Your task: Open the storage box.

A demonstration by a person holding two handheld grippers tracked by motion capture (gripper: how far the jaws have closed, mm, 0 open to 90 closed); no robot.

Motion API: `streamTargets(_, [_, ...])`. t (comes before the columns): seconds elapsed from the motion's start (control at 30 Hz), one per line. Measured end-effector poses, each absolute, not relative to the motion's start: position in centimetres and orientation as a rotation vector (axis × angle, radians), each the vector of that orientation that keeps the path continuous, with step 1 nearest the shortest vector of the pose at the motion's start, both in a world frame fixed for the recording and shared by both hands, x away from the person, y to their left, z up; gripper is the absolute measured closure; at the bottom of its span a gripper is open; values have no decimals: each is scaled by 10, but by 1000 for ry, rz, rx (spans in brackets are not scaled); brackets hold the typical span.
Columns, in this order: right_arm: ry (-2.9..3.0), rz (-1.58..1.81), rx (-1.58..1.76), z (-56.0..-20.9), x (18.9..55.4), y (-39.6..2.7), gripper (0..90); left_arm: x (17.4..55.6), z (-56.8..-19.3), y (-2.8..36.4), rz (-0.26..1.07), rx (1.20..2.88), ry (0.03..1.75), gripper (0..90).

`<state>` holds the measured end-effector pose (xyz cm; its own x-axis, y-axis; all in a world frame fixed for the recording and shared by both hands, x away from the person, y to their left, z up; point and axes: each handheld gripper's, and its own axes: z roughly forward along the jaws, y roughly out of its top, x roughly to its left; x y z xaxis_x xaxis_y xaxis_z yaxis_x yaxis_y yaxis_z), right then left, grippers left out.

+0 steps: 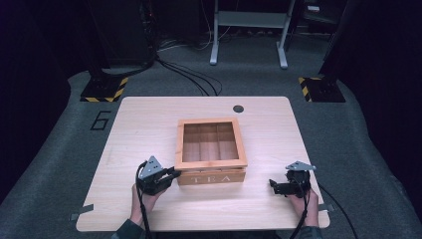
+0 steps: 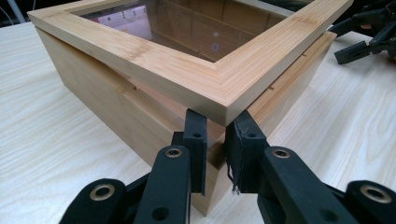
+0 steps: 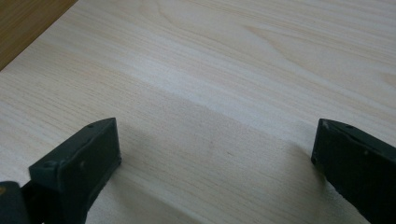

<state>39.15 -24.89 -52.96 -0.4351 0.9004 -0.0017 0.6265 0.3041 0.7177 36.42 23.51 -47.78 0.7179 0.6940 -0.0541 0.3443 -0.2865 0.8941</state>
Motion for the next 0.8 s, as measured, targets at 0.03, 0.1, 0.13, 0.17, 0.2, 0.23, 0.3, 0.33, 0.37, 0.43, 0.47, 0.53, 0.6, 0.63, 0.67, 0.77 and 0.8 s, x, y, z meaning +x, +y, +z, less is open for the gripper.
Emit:
streamTargets(0.03, [2170,920,1365,-530,391,-249,7,363,-478,235,428,1893,806,783])
streamTargets(0.1, [2169,920,1366,-530,391,-249,6,361,-478,237,428,1896,809,781])
streamTargets(0.13, [2171,919,1363,-530,391,-249,7,361,-478,237,432,1897,806,779])
streamTargets(0.17, [2170,919,1365,-530,391,-249,7,360,-478,238,432,1896,809,778])
streamTargets(0.2, [2172,917,1361,-530,391,-249,7,359,-478,238,432,1895,813,776])
streamTargets(0.23, [2172,918,1362,-530,391,-249,7,358,-478,239,437,1907,811,772])
streamTargets(0.3, [2172,917,1362,-530,391,-249,7,357,-480,239,432,1927,824,758])
streamTargets(0.33, [2172,917,1362,-530,391,-249,7,356,-483,239,435,1932,824,751])
streamTargets(0.37, [2172,917,1362,-530,391,-249,7,355,-484,240,429,1942,826,747])
streamTargets(0.43, [2173,917,1357,-530,392,-249,7,354,-488,241,421,1947,832,742])
streamTargets(0.47, [2172,918,1357,-530,392,-249,7,353,-489,241,423,1948,833,742])
streamTargets(0.53, [2169,921,1367,-530,391,-249,7,352,-490,244,418,1934,843,739])
streamTargets(0.6, [2171,918,1363,-530,391,-249,7,351,-490,247,417,1924,855,702])
streamTargets(0.63, [2170,920,1363,-530,392,-249,7,350,-490,249,415,1922,870,681])
streamTargets(0.67, [2170,920,1362,-530,392,-249,7,349,-491,251,411,1921,875,651])
streamTargets(0.77, [2169,920,1364,-530,391,-249,7,346,-495,260,408,1966,913,553])
streamTargets(0.8, [2169,920,1362,-530,392,-249,7,345,-497,262,395,1976,928,508])
